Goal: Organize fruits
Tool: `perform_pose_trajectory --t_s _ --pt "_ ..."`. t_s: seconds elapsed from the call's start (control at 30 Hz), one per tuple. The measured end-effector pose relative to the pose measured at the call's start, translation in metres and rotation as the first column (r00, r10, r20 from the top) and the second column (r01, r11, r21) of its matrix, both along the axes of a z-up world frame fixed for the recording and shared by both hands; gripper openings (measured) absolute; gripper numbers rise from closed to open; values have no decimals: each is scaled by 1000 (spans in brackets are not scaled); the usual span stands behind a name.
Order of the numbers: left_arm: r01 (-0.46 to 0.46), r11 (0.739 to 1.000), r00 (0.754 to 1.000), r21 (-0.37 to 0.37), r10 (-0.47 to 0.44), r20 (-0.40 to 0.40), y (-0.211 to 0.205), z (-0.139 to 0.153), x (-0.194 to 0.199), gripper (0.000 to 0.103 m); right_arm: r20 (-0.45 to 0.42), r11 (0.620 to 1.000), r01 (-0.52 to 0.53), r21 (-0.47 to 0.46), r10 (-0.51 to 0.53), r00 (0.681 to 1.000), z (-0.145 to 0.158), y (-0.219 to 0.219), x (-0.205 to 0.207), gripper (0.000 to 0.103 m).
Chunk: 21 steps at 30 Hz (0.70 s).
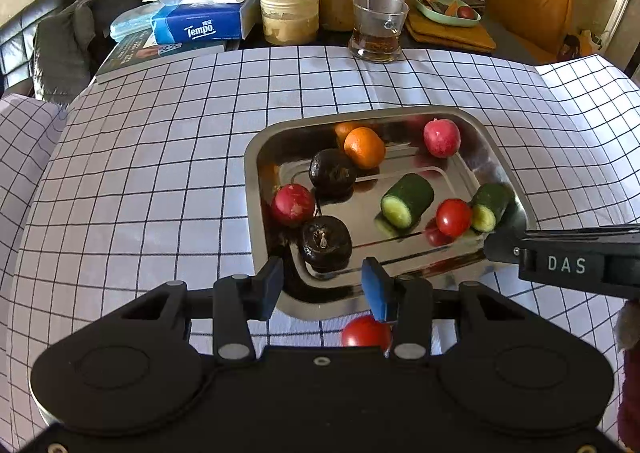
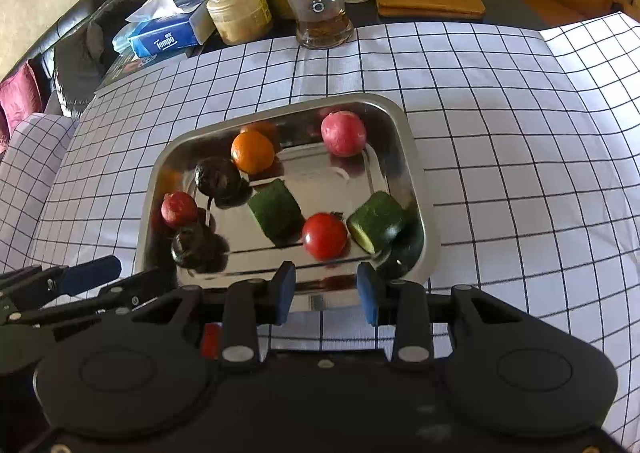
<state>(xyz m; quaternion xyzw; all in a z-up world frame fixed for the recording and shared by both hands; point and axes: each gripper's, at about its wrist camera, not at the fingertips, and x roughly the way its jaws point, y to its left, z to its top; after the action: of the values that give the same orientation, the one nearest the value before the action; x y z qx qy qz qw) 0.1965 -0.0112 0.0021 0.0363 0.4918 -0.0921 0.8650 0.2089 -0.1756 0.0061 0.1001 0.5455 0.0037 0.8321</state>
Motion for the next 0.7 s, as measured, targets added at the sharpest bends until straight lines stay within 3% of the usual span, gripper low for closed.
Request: perform_pose_trajectory --t_s 0.27,0.7 --pt "-17 1000 1000 20 17 -2 6 2 -24 53 8 1000 4 10 -4 1000 7 -2 -21 37" --pt "-51 998 994 44 55 -90 18 -15 -67 53 -15 999 -22 28 23 1000 7 4 -65 37"
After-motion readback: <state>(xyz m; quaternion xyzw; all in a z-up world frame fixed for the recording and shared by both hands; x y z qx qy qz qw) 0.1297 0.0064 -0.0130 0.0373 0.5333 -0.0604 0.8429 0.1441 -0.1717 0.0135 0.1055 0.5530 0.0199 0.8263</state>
